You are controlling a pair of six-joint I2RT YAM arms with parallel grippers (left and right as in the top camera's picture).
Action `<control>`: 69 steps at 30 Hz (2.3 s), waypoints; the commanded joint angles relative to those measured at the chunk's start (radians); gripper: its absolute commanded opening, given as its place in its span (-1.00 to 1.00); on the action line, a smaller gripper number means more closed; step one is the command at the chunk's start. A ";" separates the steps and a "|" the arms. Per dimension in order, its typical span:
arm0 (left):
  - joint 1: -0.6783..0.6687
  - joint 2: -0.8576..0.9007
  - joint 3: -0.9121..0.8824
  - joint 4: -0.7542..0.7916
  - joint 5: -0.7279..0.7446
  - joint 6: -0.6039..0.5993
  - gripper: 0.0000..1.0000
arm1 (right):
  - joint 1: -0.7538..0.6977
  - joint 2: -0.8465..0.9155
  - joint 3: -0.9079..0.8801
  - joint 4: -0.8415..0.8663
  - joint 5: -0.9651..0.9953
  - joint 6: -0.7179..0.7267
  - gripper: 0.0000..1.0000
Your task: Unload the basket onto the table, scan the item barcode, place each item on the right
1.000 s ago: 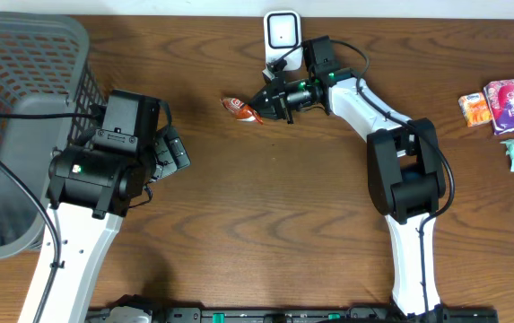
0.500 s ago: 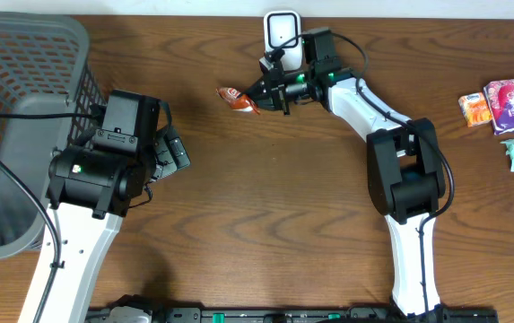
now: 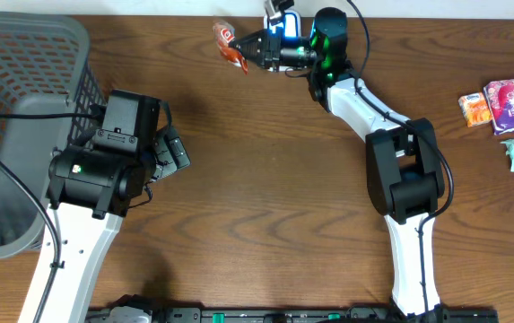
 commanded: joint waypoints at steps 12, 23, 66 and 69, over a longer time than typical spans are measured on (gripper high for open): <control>0.003 0.000 0.010 -0.003 -0.006 -0.001 0.96 | -0.081 0.001 0.312 -0.644 0.493 -0.579 -0.98; 0.003 0.000 0.010 -0.003 -0.006 -0.002 0.96 | -0.002 0.014 0.428 -1.024 1.218 -0.978 -0.98; 0.003 0.000 0.010 -0.003 -0.006 -0.002 0.96 | -0.140 -0.023 0.045 -1.333 1.009 -0.769 -0.08; 0.003 0.000 0.010 -0.003 -0.006 -0.001 0.96 | -0.140 -0.025 0.044 -1.337 1.008 -0.780 -0.67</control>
